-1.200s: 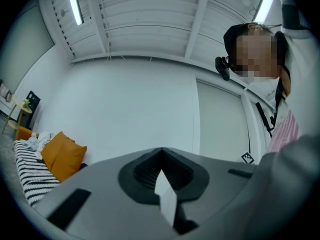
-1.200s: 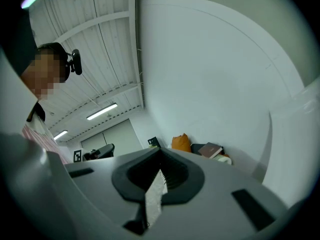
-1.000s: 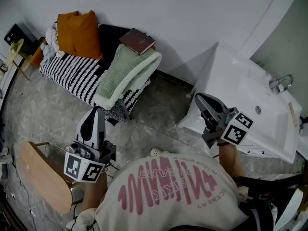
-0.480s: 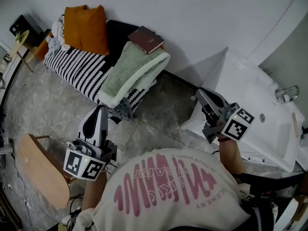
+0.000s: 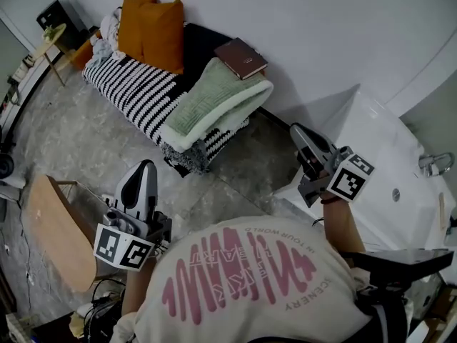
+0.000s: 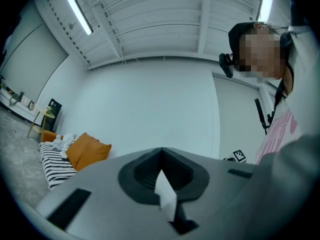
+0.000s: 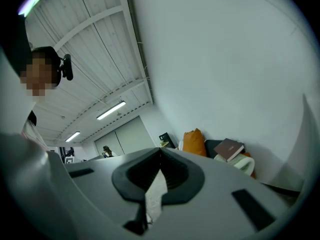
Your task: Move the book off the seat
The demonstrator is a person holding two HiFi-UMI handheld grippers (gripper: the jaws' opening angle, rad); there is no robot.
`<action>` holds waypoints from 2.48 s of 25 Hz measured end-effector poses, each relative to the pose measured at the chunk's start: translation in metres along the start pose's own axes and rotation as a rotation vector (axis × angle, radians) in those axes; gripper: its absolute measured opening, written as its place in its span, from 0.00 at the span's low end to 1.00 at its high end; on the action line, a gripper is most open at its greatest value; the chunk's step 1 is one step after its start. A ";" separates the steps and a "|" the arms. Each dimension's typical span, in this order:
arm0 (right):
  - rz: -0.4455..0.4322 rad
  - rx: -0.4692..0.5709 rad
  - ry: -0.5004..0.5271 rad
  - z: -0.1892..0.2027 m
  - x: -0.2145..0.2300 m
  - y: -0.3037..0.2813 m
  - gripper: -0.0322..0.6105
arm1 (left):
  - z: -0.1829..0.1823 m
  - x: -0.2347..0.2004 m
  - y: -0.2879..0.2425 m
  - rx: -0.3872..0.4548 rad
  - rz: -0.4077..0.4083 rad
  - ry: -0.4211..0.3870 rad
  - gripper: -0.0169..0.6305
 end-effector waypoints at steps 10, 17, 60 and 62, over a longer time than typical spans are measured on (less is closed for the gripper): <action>0.001 -0.134 0.178 0.009 -0.019 -0.025 0.07 | 0.000 -0.015 0.025 -0.003 -0.089 0.025 0.04; 0.040 -0.139 0.142 0.009 -0.017 -0.028 0.07 | 0.011 -0.017 0.033 -0.025 -0.078 0.078 0.04; 0.121 -0.237 0.071 0.001 0.099 -0.137 0.07 | 0.008 -0.104 -0.045 -0.056 -0.201 0.039 0.04; 0.127 -0.247 0.075 0.000 0.106 -0.145 0.07 | 0.011 -0.110 -0.052 -0.067 -0.201 0.045 0.04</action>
Point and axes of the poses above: the fingertips, and each gripper's own axes: y backward along the fingers, x to its right, z out of its underside, the point moved 7 cm from there along y, backward along the fingers, and after that the axes turned 4 degrees about -x, right-handed, at the moved point
